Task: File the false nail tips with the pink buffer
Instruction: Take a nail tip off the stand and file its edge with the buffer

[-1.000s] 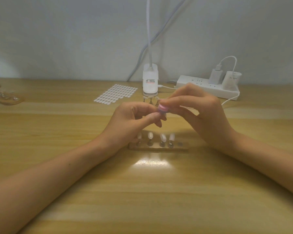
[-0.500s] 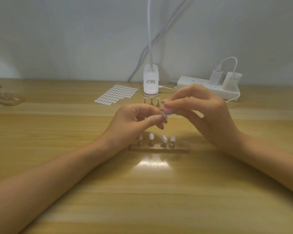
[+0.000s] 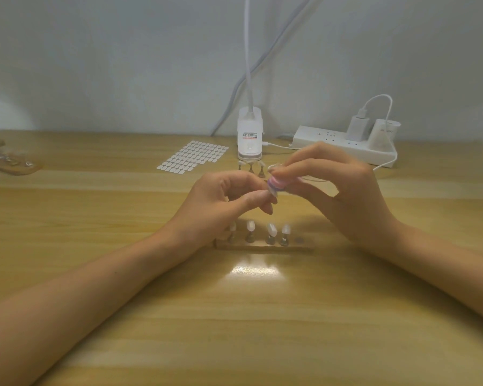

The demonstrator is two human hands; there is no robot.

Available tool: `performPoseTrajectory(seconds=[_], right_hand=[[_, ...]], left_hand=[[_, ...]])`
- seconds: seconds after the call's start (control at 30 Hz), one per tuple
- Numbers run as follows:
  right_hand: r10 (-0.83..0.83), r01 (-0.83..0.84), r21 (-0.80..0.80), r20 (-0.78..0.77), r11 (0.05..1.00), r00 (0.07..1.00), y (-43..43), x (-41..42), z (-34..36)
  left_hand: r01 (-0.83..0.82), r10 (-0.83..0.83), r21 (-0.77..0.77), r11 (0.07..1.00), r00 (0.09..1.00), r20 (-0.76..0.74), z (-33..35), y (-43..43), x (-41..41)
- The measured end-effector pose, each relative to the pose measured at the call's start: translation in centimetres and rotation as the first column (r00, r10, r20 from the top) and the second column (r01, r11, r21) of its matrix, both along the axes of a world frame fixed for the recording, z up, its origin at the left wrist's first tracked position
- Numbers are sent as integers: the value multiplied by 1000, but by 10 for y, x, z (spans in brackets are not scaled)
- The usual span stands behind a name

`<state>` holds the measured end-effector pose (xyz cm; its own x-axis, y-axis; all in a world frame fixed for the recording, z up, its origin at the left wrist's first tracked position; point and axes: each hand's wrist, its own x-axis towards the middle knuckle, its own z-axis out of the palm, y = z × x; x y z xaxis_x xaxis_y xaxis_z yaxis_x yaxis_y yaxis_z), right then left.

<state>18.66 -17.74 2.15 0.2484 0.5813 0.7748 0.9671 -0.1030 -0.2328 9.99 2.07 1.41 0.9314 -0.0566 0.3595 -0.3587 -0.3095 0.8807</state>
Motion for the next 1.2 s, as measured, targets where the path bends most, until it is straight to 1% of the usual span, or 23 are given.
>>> performPoseTrajectory(seconds=[0.1, 0.23, 0.33, 0.37, 0.47, 0.6, 0.7, 0.73, 0.83, 0.97, 1.07, 1.2], right_hand=[[47, -46, -31, 21, 998, 999, 0, -2, 0], [11, -11, -13, -21, 1000, 1000, -1, 1, 3], [60, -59, -38, 41, 998, 997, 1, -4, -1], [64, -62, -41, 39, 997, 997, 2, -4, 0], [23, -23, -19, -6, 1000, 1000, 2, -3, 1], [45, -41, -47, 65, 998, 997, 3, -5, 0], [0, 0, -17, 10, 1000, 1000, 1, -1, 3], [1, 0, -20, 17, 1000, 1000, 1, -2, 2], [65, -59, -55, 100, 997, 993, 2, -5, 0], [29, -28, -14, 36, 999, 999, 1, -1, 2], [57, -53, -44, 84, 998, 995, 1, -4, -1], [37, -37, -16, 10, 999, 999, 0, -1, 1]], left_hand=[[9, -9, 24, 1000, 1000, 5, 1, -1, -1], [8, -8, -8, 1000, 1000, -8, 0, -1, 1], [4, -4, 9, 1000, 1000, -7, 0, 0, 0], [4, -4, 9, 1000, 1000, -12, 0, 0, 1], [3, -4, -10, 1000, 1000, -23, 0, 0, 0], [-3, 3, 33, 999, 1000, -8, 1, -1, 0], [3, -3, -10, 1000, 1000, -21, 1, -1, 1], [6, -6, -10, 1000, 1000, -19, 0, 0, 0], [6, -5, 25, 1000, 1000, -13, 0, -1, 1], [7, -7, -13, 1000, 1000, -18, 0, 0, 1], [13, -13, 22, 1000, 1000, -9, 0, 0, 1], [28, -28, -27, 999, 999, -22, -1, 1, 2]])
